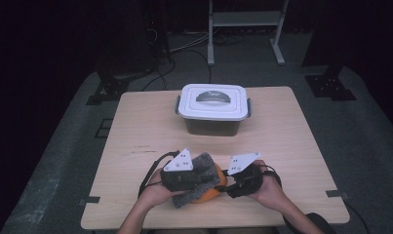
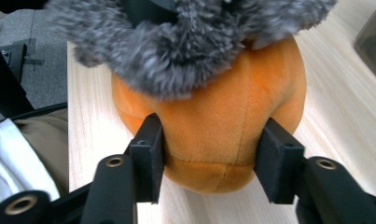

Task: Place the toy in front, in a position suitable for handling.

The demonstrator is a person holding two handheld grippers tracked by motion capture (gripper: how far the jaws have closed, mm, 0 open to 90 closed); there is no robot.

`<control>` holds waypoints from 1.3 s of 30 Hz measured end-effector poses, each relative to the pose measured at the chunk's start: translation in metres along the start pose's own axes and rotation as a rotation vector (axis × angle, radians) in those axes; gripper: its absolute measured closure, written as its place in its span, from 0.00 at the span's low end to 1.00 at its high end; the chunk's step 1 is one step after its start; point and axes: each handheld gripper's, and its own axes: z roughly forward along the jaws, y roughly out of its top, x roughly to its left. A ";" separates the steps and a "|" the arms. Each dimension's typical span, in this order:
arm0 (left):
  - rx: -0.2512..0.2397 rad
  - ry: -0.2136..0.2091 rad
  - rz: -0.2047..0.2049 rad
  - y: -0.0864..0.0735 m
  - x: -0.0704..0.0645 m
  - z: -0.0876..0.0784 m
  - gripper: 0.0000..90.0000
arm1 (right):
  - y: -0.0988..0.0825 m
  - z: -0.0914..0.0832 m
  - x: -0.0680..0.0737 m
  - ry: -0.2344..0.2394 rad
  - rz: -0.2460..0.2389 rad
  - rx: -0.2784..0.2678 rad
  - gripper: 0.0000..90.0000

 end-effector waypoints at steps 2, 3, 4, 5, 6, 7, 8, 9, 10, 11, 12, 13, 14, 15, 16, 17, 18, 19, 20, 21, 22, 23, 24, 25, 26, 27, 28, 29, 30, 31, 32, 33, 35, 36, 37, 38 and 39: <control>0.015 0.029 -0.002 -0.003 0.005 -0.004 0.80 | -0.001 -0.001 -0.003 0.011 0.027 -0.003 0.55; 0.030 0.055 0.003 -0.004 0.007 -0.007 0.80 | -0.002 -0.001 -0.005 0.009 0.026 -0.003 0.55; 0.038 0.075 0.000 -0.005 0.009 -0.010 0.80 | -0.002 -0.002 -0.006 0.008 0.030 -0.004 0.55; 0.043 0.088 -0.010 -0.007 0.011 -0.013 0.80 | -0.003 -0.002 -0.007 0.011 0.034 -0.004 0.55; 0.040 0.082 -0.019 -0.009 0.012 -0.014 0.80 | -0.004 -0.002 -0.009 0.014 0.044 -0.010 0.55; 0.029 0.063 -0.034 -0.010 0.013 -0.014 0.80 | -0.004 -0.002 -0.009 0.016 0.049 -0.012 0.55; 0.024 0.049 -0.040 -0.010 0.013 -0.013 0.80 | -0.004 -0.002 -0.009 0.014 0.041 -0.007 0.55; 0.013 0.038 -0.041 -0.009 0.012 -0.011 0.80 | -0.003 -0.001 -0.007 0.006 0.026 0.000 0.55; 0.005 0.024 -0.046 -0.008 0.011 -0.011 0.80 | -0.003 -0.001 -0.006 -0.002 0.015 0.006 0.55; -0.015 0.003 -0.048 -0.006 0.010 -0.011 0.80 | -0.003 -0.001 -0.006 -0.006 0.008 0.008 0.55; -0.027 -0.010 -0.046 -0.003 0.007 -0.011 0.80 | -0.003 -0.002 -0.005 -0.009 0.001 0.005 0.55; -0.020 -0.010 -0.036 -0.001 0.005 -0.010 0.80 | -0.003 -0.002 -0.004 -0.009 -0.004 0.004 0.55; -0.010 -0.003 -0.026 0.001 0.003 -0.010 0.80 | -0.003 -0.003 -0.004 -0.010 -0.010 0.004 0.55; 0.003 0.001 -0.018 0.002 0.002 -0.009 0.80 | -0.003 -0.004 -0.005 -0.009 -0.008 0.003 0.54; 0.013 0.007 -0.014 0.002 0.002 -0.009 0.80 | -0.004 -0.005 -0.007 -0.009 0.001 0.000 0.53; 0.016 0.009 -0.018 0.000 0.003 -0.008 0.80 | -0.005 -0.006 -0.009 -0.008 0.016 -0.001 0.52; 0.016 0.004 -0.033 -0.003 0.005 -0.008 0.80 | -0.006 -0.006 -0.011 -0.002 0.033 -0.005 0.49; 0.013 -0.008 -0.049 -0.005 0.007 -0.007 0.80 | -0.007 -0.005 -0.014 0.018 0.061 -0.006 0.43; 0.011 -0.021 -0.061 -0.007 0.008 -0.007 0.80 | -0.009 -0.005 -0.016 0.036 0.078 -0.003 0.40; 0.017 -0.039 -0.072 -0.009 0.009 -0.007 0.80 | -0.010 -0.004 -0.016 0.046 0.086 -0.002 0.37; 0.017 -0.048 -0.072 -0.009 0.009 -0.006 0.80 | -0.011 -0.004 -0.017 0.062 0.097 0.005 0.35; 0.022 -0.056 -0.066 -0.010 0.009 -0.006 0.80 | -0.012 -0.003 -0.017 0.073 0.104 0.012 0.34; 0.027 -0.067 -0.068 -0.010 0.008 -0.006 0.80 | -0.013 -0.002 -0.017 0.078 0.107 0.014 0.33; 0.032 -0.071 -0.065 -0.009 0.008 -0.006 0.80 | -0.013 -0.001 -0.017 0.084 0.108 0.020 0.31; 0.035 -0.085 -0.067 -0.009 0.007 -0.005 0.80 | -0.013 -0.001 -0.018 0.090 0.113 0.025 0.31; 0.039 -0.102 -0.068 -0.009 0.006 -0.004 0.80 | -0.014 0.000 -0.018 0.097 0.116 0.023 0.31; 0.038 -0.111 -0.070 -0.009 0.005 -0.003 0.80 | -0.014 0.001 -0.018 0.102 0.114 0.027 0.33; 0.039 -0.115 -0.071 -0.008 0.005 -0.002 0.80 | -0.015 0.001 -0.018 0.106 0.110 0.032 0.35; 0.038 -0.112 -0.069 -0.007 0.004 -0.002 0.80 | -0.014 0.001 -0.018 0.103 0.107 0.037 0.37; 0.031 -0.105 -0.064 -0.005 0.004 -0.003 0.80 | -0.014 0.000 -0.017 0.096 0.095 0.035 0.41; 0.014 -0.089 -0.056 -0.003 0.003 -0.005 0.80 | -0.013 0.000 -0.015 0.091 0.079 0.032 0.44; -0.004 -0.074 -0.056 0.000 0.003 -0.007 0.80 | -0.012 -0.001 -0.013 0.074 0.052 0.027 0.47; -0.042 -0.031 -0.061 0.003 0.003 -0.012 0.80 | -0.009 -0.002 -0.009 0.071 0.025 0.023 0.50; -0.056 -0.015 -0.059 0.003 0.004 -0.013 0.80 | -0.008 -0.002 -0.007 0.066 -0.009 0.019 0.50; -0.075 0.012 -0.059 0.004 0.004 -0.015 0.79 | -0.007 -0.002 -0.005 0.064 -0.013 0.016 0.51; -0.084 0.037 -0.065 0.003 0.006 -0.016 0.79 | -0.007 -0.002 -0.004 0.065 -0.028 0.018 0.51; -0.076 0.047 -0.065 0.003 0.006 -0.016 0.79 | -0.006 -0.002 -0.002 0.062 -0.030 0.017 0.51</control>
